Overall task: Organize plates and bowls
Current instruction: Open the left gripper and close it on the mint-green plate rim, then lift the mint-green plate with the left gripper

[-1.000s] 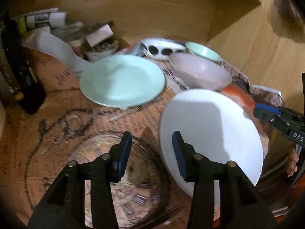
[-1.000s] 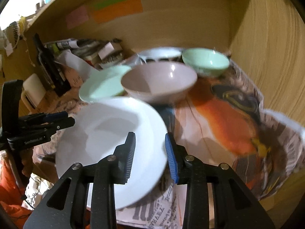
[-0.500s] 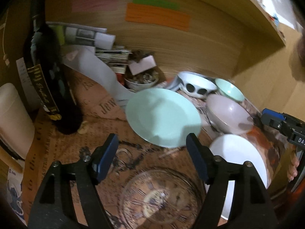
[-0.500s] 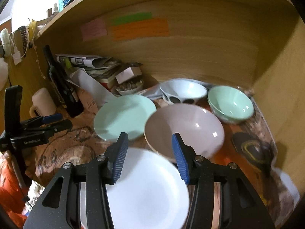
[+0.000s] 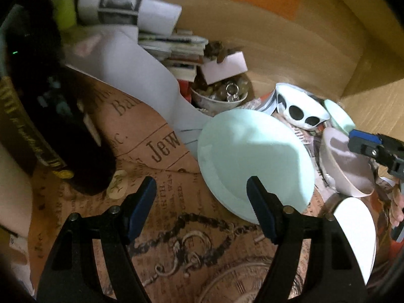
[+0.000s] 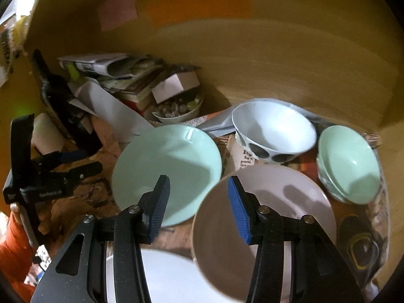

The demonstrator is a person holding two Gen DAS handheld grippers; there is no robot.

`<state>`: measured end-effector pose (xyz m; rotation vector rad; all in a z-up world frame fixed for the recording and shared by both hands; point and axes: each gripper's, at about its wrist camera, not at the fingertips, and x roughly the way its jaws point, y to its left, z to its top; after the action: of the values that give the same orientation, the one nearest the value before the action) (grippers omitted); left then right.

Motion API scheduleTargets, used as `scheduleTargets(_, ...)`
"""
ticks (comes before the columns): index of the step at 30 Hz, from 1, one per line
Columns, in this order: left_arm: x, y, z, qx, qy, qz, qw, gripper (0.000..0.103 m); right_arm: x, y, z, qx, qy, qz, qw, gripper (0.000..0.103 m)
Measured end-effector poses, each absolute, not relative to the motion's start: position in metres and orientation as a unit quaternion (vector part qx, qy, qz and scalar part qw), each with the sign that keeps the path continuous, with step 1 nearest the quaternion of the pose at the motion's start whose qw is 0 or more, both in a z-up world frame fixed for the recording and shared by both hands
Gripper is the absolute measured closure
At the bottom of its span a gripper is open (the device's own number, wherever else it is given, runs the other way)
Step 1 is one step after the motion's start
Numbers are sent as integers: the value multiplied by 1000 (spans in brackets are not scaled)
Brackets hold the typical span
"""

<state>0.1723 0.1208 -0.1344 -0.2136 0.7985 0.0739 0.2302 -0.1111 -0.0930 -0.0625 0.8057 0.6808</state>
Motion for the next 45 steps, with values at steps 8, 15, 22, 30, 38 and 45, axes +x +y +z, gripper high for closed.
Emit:
scheduleTargets(8,190,117,-153,-101,421,12,901,48,269,-86,-111,-63,431,339,834,59)
scheduleTargets(15,196,119,-165,-112,435,0,893,60,304,-72,-124,-63,473,336,812,59)
scheduleTargets(22,200,120,-168,-120,439,-13,890,62,312,-56,-137,-110,486,326,803,59)
scheduleTargets(30,205,114,-171,-113,438,-30,891,76,313,-40,-148,-158,500,321,789,69)
scheduleTargets(38,200,116,-169,-116,444,-31,888,78,316,-40,-144,-137,502,320,792,81)
scheduleTargets(45,186,128,-165,-118,444,-14,888,78,296,-33,-138,-151,499,333,786,81)
